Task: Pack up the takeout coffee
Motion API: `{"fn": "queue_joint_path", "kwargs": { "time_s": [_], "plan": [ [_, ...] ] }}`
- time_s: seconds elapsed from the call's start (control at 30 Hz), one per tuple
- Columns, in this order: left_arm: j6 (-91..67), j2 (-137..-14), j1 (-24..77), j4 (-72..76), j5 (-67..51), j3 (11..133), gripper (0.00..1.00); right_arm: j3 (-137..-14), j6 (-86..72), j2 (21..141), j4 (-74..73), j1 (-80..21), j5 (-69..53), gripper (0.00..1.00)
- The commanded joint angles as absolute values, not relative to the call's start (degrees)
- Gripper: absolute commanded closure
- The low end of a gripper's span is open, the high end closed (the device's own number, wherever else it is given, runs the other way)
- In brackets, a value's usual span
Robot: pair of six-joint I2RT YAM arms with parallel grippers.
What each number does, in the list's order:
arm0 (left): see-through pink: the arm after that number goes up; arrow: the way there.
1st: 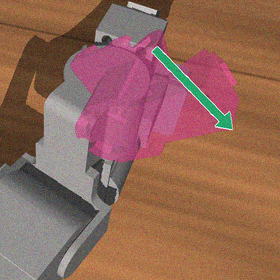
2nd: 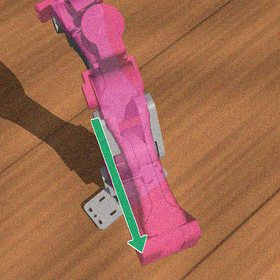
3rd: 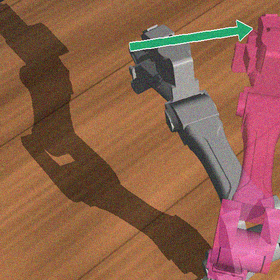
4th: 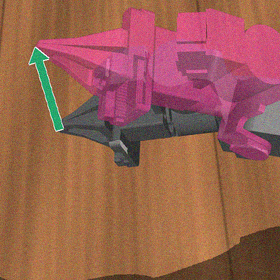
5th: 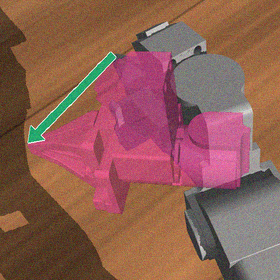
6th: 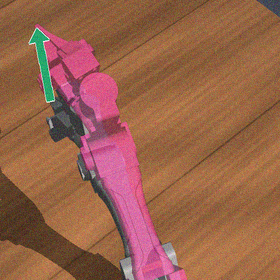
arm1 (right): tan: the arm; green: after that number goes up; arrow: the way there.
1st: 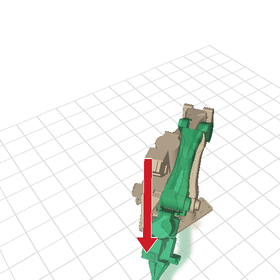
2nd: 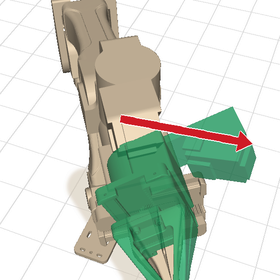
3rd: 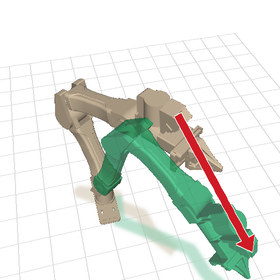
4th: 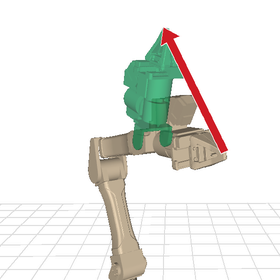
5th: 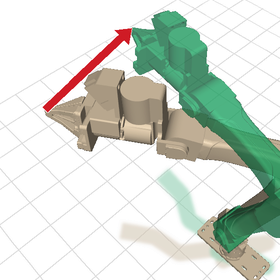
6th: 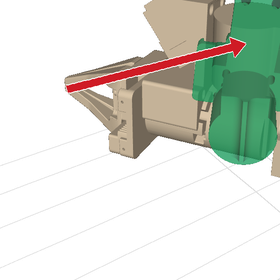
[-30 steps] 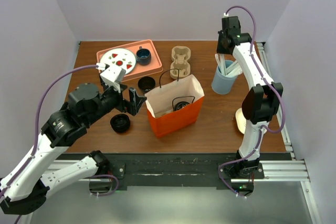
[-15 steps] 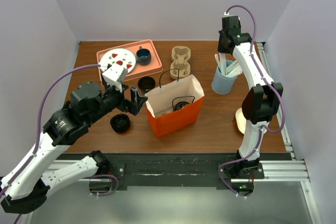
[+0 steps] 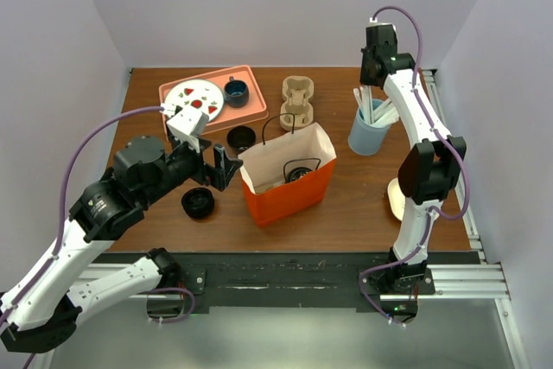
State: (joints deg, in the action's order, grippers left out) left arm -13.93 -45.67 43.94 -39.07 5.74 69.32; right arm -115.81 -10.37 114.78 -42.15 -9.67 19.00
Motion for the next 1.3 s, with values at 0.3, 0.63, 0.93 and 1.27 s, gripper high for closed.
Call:
{"fn": "queue_joint_path", "kwargs": {
  "time_s": [0.3,0.63,0.93,1.27],
  "plan": [
    [-14.9,-44.9,44.1,-37.3,4.5,70.8,0.0,-118.2,-8.3,111.5,-40.9,-9.4,20.9,1.0],
    [-12.7,-45.3,44.1,-38.9,11.0,73.1,0.0,-134.8,-8.5,107.8,-51.1,-9.4,28.1,1.0],
    [-15.7,-44.6,44.1,-35.3,13.3,71.0,0.0,-138.0,-9.1,95.1,-46.0,-9.9,16.1,1.0],
    [-14.6,-43.6,44.1,-42.4,17.6,73.9,0.0,-115.0,-8.7,69.8,-25.1,-22.1,-18.9,1.0]
  ]
}}
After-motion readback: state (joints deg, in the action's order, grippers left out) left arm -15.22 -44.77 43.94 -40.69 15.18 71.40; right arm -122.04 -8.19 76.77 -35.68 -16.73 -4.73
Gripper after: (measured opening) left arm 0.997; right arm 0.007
